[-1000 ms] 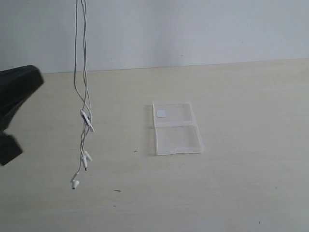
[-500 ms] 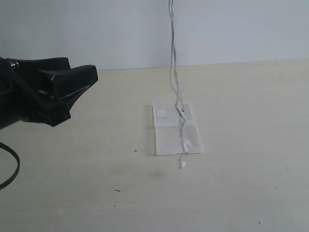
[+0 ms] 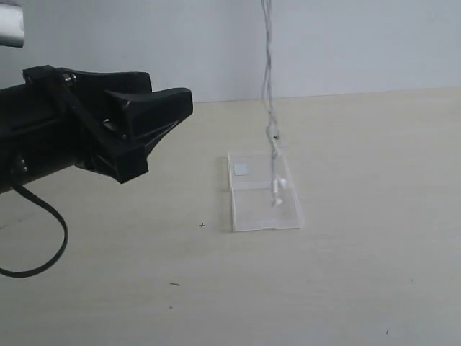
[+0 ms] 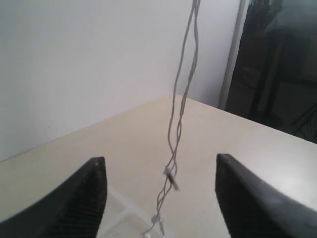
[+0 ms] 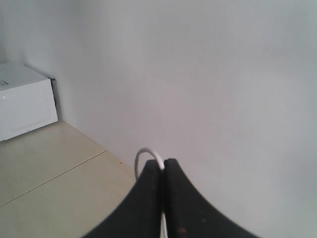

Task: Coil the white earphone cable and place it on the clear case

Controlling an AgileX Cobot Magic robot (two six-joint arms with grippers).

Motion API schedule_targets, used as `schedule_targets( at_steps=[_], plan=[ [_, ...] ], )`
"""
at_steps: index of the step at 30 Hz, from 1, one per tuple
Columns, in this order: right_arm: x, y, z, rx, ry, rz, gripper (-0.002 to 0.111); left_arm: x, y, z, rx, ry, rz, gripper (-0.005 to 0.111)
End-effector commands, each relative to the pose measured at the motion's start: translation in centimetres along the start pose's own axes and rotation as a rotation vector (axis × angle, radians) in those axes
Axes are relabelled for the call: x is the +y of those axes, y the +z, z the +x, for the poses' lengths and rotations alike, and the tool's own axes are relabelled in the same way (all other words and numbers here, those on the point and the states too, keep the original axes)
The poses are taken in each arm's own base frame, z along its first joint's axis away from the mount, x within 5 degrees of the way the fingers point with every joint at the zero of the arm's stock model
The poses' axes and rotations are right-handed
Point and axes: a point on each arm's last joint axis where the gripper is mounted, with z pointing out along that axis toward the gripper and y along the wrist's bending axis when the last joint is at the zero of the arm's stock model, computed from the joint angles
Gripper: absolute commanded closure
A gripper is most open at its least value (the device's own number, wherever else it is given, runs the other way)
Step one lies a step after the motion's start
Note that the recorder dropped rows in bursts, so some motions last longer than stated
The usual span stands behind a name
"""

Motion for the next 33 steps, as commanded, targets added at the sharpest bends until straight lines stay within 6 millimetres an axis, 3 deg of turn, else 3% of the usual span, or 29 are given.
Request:
schedule_targets(
  at_steps=[1,10,11,14,20,25,33],
  plan=[
    [0.1,-0.5,-0.3,-0.014,0.006,-0.003,0.108,0.0,0.9,-0.2,-0.003,-0.004,0.012,0.045],
    [0.3,-0.5,-0.3,-0.012,0.023,-0.033,0.108,0.3,2.6,0.2,0.027,-0.033,0.008,0.049],
    [0.3,-0.5,-0.2,-0.007,0.022,-0.034,0.108,0.4,2.6,0.3,0.046,-0.063,-0.004,0.058],
    [0.3,-0.5,-0.1,0.005,0.018,-0.028,0.108,0.7,2.3,0.7,0.103,-0.067,-0.045,0.106],
    [-0.7,-0.6,0.4,0.066,-0.023,0.074,0.108,0.4,1.2,-0.6,0.069,-0.048,-0.049,0.104],
    [-2.2,-1.6,0.6,0.095,0.030,0.261,0.108,0.2,0.2,-1.5,0.051,-0.031,-0.058,0.104],
    [-2.3,-2.6,0.6,0.125,0.012,0.298,0.108,0.3,0.0,-1.4,0.073,-0.025,-0.074,0.104]
  ],
)
